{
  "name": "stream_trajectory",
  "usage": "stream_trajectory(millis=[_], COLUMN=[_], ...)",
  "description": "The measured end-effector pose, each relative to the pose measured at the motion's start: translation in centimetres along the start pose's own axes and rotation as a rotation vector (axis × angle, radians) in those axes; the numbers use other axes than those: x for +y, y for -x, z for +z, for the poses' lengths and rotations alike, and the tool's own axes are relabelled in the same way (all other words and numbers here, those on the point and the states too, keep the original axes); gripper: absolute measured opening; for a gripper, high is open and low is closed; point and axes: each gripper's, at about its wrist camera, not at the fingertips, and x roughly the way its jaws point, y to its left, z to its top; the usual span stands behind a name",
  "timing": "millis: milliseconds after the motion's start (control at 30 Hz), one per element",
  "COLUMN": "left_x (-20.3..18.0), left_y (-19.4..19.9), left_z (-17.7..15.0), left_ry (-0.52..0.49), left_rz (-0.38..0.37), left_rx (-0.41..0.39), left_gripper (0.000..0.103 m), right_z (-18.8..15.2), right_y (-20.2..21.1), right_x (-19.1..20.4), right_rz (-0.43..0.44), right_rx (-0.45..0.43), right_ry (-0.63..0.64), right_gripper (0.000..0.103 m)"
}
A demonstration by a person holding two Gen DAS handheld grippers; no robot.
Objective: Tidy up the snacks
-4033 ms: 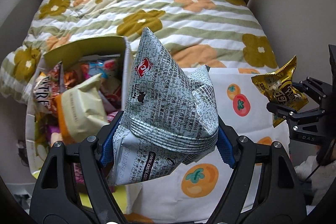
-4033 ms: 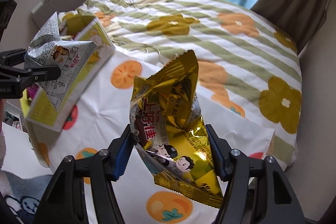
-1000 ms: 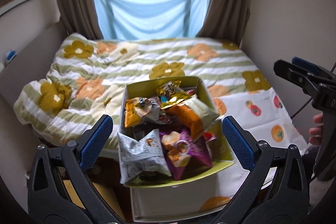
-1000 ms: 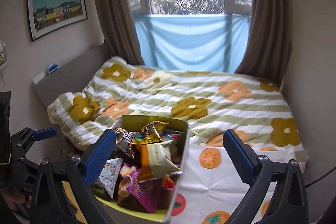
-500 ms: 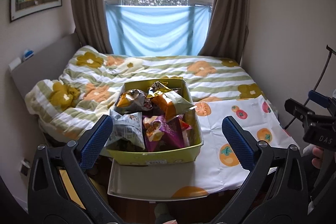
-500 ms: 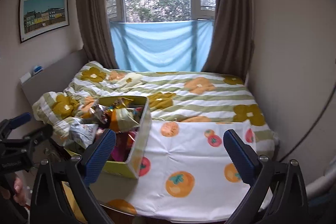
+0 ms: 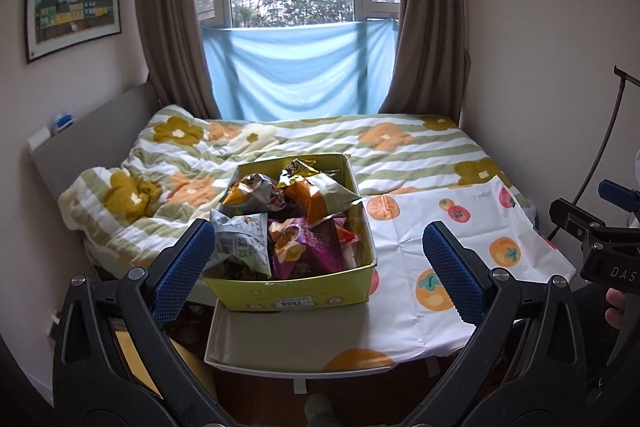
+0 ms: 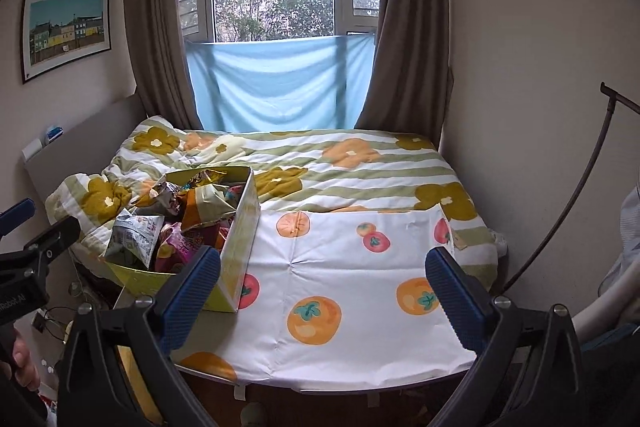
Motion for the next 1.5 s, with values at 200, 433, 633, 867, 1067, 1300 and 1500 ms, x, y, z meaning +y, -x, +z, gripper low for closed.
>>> stream_trajectory(millis=[200, 433, 633, 867, 1067, 1300, 1500], left_x=[-0.3, -0.3, -0.2, 0.0, 0.2, 0.6, 1.0], left_y=[-0.3, -0.4, -0.6, -0.6, -0.7, -1.0, -1.2], left_z=[0.2, 0.3, 0.3, 0.2, 0.1, 0.1, 0.0], left_ry=[0.004, 0.002, 0.001, 0.005, 0.008, 0.018, 0.019], left_rz=[-0.013, -0.01, -0.017, -0.028, -0.031, -0.05, -0.043], left_rx=[0.005, 0.002, -0.001, 0.008, 0.013, 0.025, 0.033], left_gripper=[0.103, 0.103, 0.103, 0.103, 0.103, 0.103, 0.103], right_z=[0.1, 0.3, 0.5, 0.6, 0.7, 0.7, 0.6], right_y=[0.1, -0.1, -0.1, -0.3, -0.3, -0.4, -0.2], right_x=[-0.5, -0.4, -0.4, -0.6, -0.3, -0.4, 0.0], right_rz=[-0.005, -0.005, -0.007, -0.011, -0.016, -0.017, -0.021], right_rx=[-0.007, -0.01, -0.014, -0.01, -0.009, -0.009, -0.01], right_ry=[-0.008, -0.009, -0.012, -0.013, -0.012, -0.012, -0.015], right_gripper=[0.102, 0.102, 0.102, 0.102, 0.102, 0.102, 0.102])
